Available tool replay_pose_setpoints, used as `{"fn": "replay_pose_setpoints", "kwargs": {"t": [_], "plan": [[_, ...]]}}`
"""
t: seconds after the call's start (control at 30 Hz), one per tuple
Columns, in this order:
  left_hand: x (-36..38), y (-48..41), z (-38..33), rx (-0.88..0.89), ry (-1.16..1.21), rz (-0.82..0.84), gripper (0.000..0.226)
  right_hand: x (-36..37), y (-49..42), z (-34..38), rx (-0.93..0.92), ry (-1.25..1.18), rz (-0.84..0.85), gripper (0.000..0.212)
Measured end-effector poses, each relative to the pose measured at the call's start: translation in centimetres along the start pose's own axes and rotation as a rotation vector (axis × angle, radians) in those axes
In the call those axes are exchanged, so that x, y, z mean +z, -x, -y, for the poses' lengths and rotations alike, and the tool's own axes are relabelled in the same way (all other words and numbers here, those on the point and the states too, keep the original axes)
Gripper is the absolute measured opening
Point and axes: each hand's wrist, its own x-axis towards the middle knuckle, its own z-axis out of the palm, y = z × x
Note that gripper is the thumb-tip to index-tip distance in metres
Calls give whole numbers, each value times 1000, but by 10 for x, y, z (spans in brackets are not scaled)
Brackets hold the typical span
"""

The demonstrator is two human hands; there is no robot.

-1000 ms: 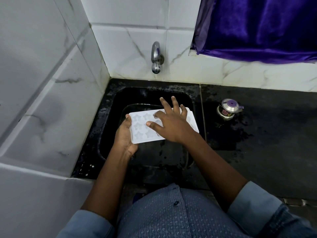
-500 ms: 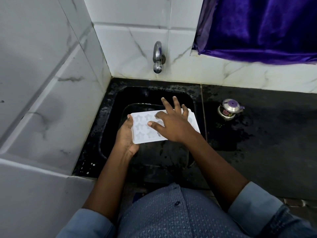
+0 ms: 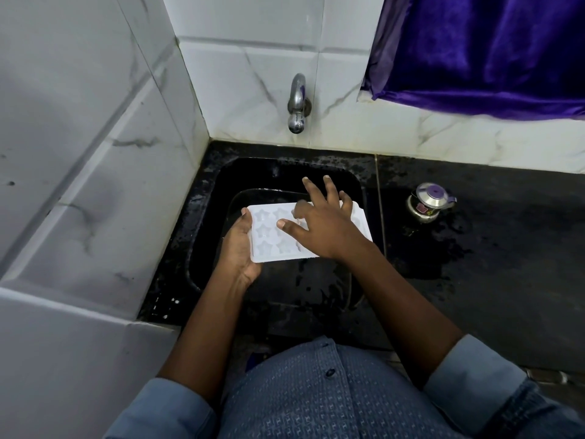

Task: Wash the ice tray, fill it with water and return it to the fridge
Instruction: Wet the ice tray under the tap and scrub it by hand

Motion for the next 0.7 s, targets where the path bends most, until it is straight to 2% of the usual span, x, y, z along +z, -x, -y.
{"fn": "replay_pose_setpoints", "kwargs": {"t": [0.1, 0.33, 0.7], "plan": [[4, 0, 1, -29, 15, 15, 69, 1, -1, 3, -22, -27, -49, 56], [-3, -8, 3, -40, 16, 42, 74, 8, -2, 12, -66, 10, -15, 50], [-4, -9, 0, -61, 17, 33, 73, 6, -2, 17, -34, 61, 42, 68]]}}
